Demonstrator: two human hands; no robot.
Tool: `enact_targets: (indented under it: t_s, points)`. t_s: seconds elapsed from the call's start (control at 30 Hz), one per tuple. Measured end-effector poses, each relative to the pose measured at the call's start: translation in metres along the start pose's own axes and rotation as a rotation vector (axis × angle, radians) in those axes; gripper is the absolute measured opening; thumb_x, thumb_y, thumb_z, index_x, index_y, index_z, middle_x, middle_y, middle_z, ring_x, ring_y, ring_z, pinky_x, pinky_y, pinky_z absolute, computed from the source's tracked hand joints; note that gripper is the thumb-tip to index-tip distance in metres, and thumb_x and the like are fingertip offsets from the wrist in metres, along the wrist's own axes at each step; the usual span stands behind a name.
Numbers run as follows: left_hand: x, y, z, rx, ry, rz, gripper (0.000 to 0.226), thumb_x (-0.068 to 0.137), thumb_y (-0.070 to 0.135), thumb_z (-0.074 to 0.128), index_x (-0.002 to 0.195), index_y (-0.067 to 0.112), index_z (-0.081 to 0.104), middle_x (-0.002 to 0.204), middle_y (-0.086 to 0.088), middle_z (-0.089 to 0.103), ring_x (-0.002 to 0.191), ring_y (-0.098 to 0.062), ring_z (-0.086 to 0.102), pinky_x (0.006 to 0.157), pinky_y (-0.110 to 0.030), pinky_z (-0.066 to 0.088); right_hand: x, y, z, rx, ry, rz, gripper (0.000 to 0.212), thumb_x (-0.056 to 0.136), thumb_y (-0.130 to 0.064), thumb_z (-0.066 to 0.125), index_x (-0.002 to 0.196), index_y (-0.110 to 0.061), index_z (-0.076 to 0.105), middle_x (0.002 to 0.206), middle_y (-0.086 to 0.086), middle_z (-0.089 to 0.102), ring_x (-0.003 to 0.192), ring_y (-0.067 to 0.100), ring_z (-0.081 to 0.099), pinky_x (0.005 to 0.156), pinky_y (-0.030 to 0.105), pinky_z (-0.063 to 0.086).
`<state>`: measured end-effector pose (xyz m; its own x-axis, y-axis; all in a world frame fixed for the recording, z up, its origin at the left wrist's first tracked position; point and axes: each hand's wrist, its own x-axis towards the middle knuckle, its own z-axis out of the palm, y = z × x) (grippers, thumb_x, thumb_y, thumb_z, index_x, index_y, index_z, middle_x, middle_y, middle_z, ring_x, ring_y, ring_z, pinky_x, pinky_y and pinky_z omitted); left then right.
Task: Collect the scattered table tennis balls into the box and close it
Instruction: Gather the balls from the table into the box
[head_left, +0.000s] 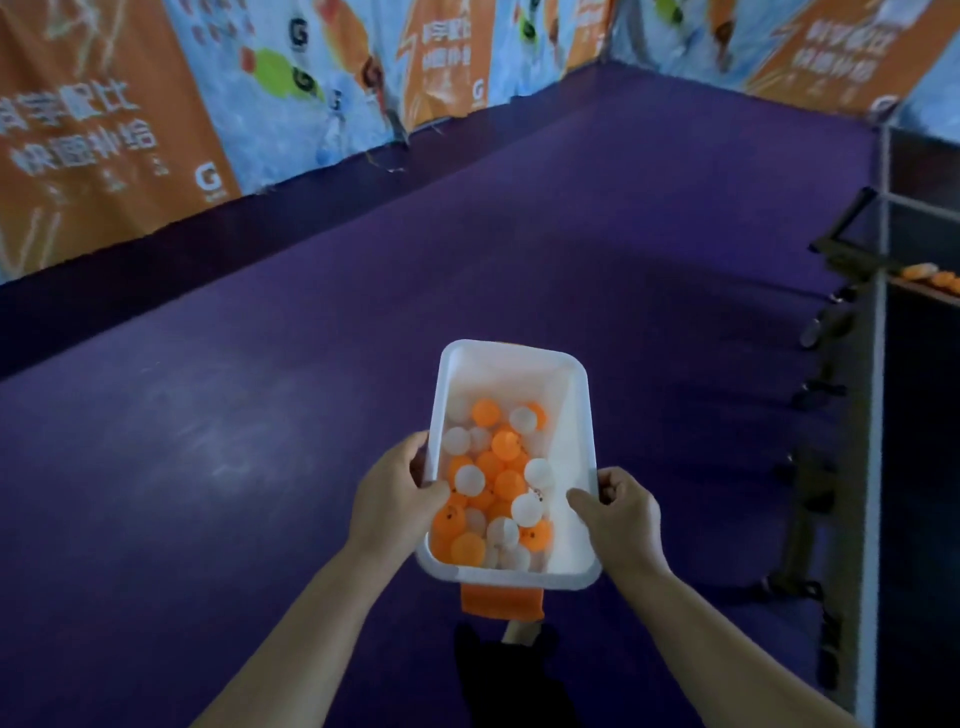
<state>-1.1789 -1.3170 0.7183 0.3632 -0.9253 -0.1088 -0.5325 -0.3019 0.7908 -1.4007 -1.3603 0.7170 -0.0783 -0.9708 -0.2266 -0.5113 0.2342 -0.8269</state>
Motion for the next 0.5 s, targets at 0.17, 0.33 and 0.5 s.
enact_targets:
  t_s: [0.17, 0.33, 0.5]
  points:
    - [0.101, 0.046, 0.040, 0.021, -0.058, 0.036, 0.046, 0.077, 0.029, 0.066, 0.121, 0.033, 0.053, 0.089, 0.016, 0.065, 0.079, -0.001, 0.062, 0.060, -0.015, 0.047, 0.101, -0.010, -0.020, 0.045, 0.055, 0.039, 0.012, 0.078, -0.013, 0.067, 0.073, -0.013, 0.056, 0.065, -0.003, 0.058, 0.055, 0.008, 0.050, 0.045, 0.019, 0.040]
    - [0.202, 0.106, 0.081, 0.023, -0.096, 0.072, 0.051, 0.075, 0.030, 0.065, 0.124, 0.033, 0.052, 0.090, 0.015, 0.065, 0.080, -0.003, 0.062, 0.068, -0.025, 0.055, 0.202, -0.029, -0.055, 0.087, 0.108, 0.078, 0.012, 0.077, -0.013, 0.067, 0.072, -0.013, 0.056, 0.065, -0.003, 0.058, 0.055, 0.009, 0.050, 0.046, 0.020, 0.040]
    - [0.287, 0.151, 0.120, 0.040, -0.145, 0.126, 0.050, 0.077, 0.021, 0.064, 0.125, 0.029, 0.052, 0.085, 0.013, 0.063, 0.075, -0.004, 0.061, 0.060, -0.018, 0.049, 0.289, -0.039, -0.081, 0.105, 0.172, 0.125, 0.015, 0.075, -0.013, 0.066, 0.068, -0.013, 0.053, 0.063, -0.003, 0.054, 0.055, 0.010, 0.046, 0.047, 0.023, 0.039]
